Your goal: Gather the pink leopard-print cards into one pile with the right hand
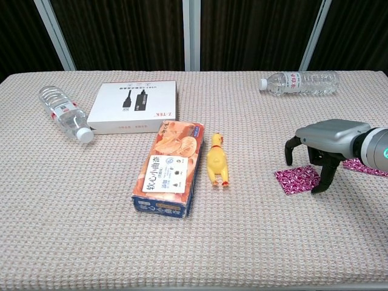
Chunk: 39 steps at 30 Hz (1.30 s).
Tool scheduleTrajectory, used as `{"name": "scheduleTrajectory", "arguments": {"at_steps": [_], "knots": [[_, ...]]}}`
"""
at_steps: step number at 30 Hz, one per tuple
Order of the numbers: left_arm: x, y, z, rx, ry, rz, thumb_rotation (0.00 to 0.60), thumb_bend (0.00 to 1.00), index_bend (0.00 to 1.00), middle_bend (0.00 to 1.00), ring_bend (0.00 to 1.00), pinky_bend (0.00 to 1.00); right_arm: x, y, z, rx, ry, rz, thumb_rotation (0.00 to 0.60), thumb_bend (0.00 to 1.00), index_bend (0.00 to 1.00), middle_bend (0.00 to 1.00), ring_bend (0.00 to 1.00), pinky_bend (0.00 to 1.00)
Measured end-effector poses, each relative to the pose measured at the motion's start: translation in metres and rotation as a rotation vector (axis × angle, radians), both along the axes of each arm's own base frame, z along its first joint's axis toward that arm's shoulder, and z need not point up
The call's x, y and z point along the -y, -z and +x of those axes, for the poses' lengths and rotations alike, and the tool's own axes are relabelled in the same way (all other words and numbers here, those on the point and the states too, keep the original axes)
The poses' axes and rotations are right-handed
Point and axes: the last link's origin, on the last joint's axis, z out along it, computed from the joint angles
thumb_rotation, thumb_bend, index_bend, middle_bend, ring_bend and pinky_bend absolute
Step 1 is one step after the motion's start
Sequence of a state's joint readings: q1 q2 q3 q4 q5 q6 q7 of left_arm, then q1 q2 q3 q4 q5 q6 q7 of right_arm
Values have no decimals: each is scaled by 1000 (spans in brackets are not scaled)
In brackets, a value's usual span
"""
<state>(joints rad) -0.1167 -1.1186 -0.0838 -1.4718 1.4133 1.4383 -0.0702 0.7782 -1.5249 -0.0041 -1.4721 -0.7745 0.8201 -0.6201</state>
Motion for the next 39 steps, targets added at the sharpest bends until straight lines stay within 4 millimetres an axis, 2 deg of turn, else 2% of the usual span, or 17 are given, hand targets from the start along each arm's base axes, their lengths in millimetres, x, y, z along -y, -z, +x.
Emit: {"name": "scheduleTrajectory", "arguments": {"at_steps": [39], "knots": [[0,-2,-4,6,-6,2,600,0,217,185,133,302,1,5,0,-1,28,-1,600,0,443,1000,1000,1000]]}}
